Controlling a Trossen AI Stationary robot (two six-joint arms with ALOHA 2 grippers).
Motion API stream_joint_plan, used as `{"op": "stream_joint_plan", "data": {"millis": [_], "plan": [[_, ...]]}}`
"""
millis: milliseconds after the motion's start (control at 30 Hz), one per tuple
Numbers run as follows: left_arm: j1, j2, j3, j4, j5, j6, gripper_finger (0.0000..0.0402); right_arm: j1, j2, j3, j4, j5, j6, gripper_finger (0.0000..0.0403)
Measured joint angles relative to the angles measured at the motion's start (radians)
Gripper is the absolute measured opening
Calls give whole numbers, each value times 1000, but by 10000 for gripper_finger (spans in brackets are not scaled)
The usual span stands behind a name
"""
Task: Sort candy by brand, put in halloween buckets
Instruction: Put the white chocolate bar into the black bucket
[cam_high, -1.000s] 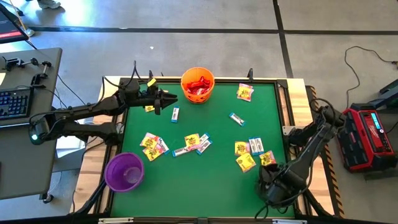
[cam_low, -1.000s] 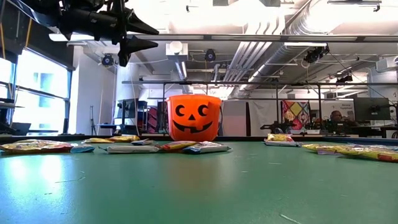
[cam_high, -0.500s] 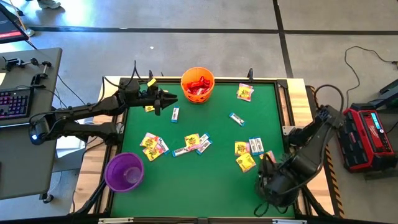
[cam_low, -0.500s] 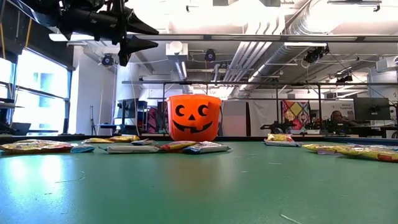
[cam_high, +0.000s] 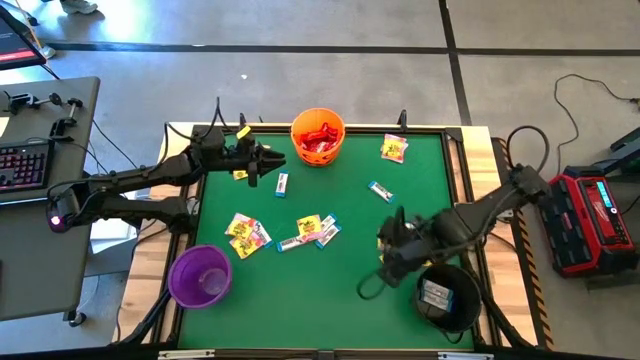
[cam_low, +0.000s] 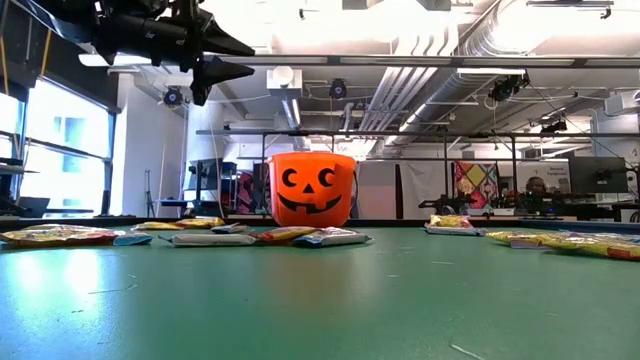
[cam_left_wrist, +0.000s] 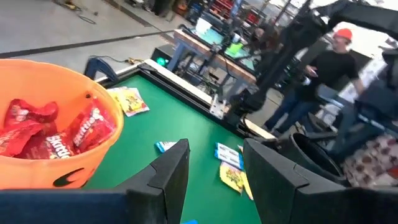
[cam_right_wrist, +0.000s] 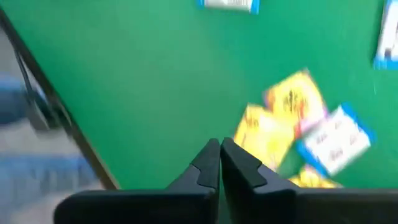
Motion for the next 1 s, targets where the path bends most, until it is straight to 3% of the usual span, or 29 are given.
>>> {"op": "stream_joint_plan", "data": {"millis": [133, 267, 367, 467, 567, 667, 800, 1000], "plan": [[0, 0, 0, -40, 93, 18, 145, -78, 0, -35, 143, 75, -105, 3], [-6, 0, 0, -120, 98, 88, 145, -147, 0, -148, 335, 84, -275, 1], [-18, 0, 0, -207, 96, 192, 145, -201, 0, -275, 554, 49, -422, 0], [-38, 0, 0, -291, 96, 248, 145, -266, 1, -418, 851, -59, -526, 0], [-69, 0, 0, -365, 95, 306, 145, -312, 1, -550, 1103, -55, -573, 0], [-106, 0, 0, -412, 78, 310, 145, -361, 1, -641, 1208, -23, -549, 0], [-162, 0, 0, -430, -11, 281, 145, -447, 8, -703, 1204, -22, -405, 17], [-213, 0, 0, -430, -70, 203, 145, -541, 52, -710, 1240, -97, -293, 108]]}}
